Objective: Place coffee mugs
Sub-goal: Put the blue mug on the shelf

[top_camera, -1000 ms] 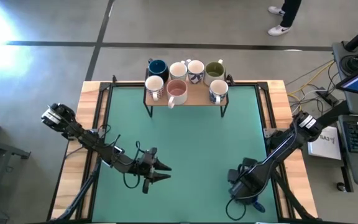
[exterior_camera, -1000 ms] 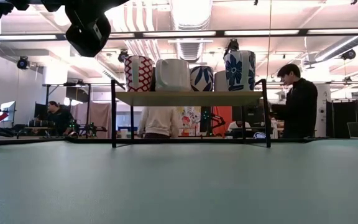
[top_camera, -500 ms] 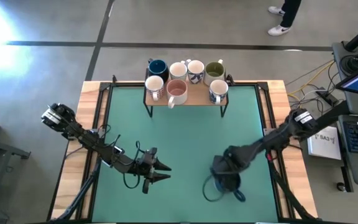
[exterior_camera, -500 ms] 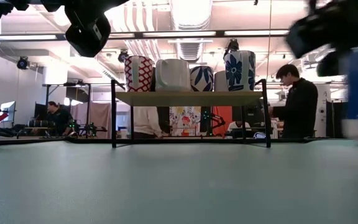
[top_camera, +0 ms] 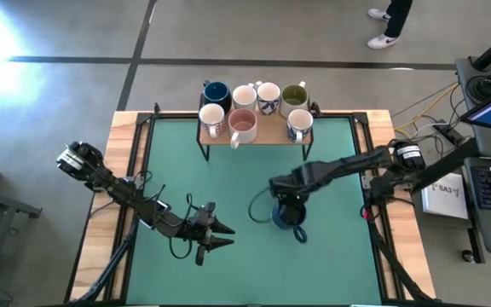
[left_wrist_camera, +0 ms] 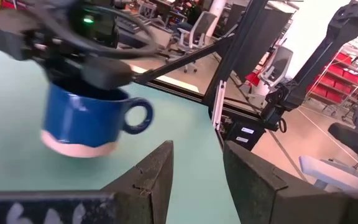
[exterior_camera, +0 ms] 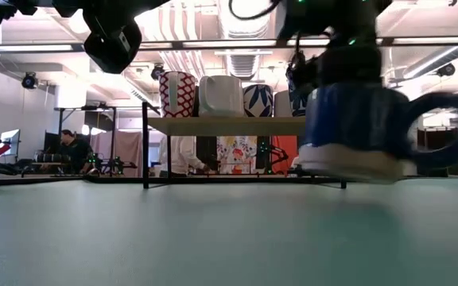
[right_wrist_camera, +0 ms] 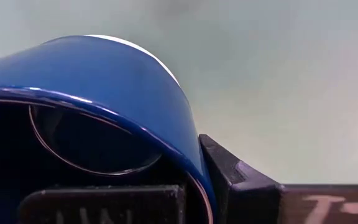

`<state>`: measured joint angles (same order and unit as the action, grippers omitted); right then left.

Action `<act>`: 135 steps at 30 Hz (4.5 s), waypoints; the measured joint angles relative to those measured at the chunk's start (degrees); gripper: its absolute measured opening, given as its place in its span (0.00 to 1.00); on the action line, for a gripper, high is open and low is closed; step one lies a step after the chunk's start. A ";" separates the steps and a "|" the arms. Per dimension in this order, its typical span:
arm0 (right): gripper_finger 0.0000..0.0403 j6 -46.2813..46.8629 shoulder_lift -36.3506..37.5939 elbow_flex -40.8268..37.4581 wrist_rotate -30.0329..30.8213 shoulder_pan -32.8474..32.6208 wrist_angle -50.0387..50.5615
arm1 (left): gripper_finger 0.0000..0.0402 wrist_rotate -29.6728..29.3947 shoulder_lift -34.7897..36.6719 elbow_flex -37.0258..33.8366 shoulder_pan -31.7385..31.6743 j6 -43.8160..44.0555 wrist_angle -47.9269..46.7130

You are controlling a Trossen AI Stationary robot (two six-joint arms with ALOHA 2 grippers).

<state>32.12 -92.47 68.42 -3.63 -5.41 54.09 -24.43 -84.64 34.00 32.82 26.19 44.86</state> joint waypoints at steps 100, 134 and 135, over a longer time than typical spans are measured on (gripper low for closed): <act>0.21 15.32 -3.64 3.33 5.57 -10.05 -0.04 | 0.31 0.00 0.00 -0.02 1.64 2.85 -6.86; 0.12 15.07 4.05 15.00 20.42 -7.67 10.57 | 0.31 -0.27 -0.02 -0.02 2.68 3.01 -7.36; 0.12 15.43 4.70 14.98 22.11 -7.65 10.51 | 0.31 -0.36 -0.02 -0.02 2.67 2.87 -7.36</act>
<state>47.55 -87.77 83.40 18.48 -13.06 64.61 -24.79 -84.66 33.98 35.48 29.06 37.50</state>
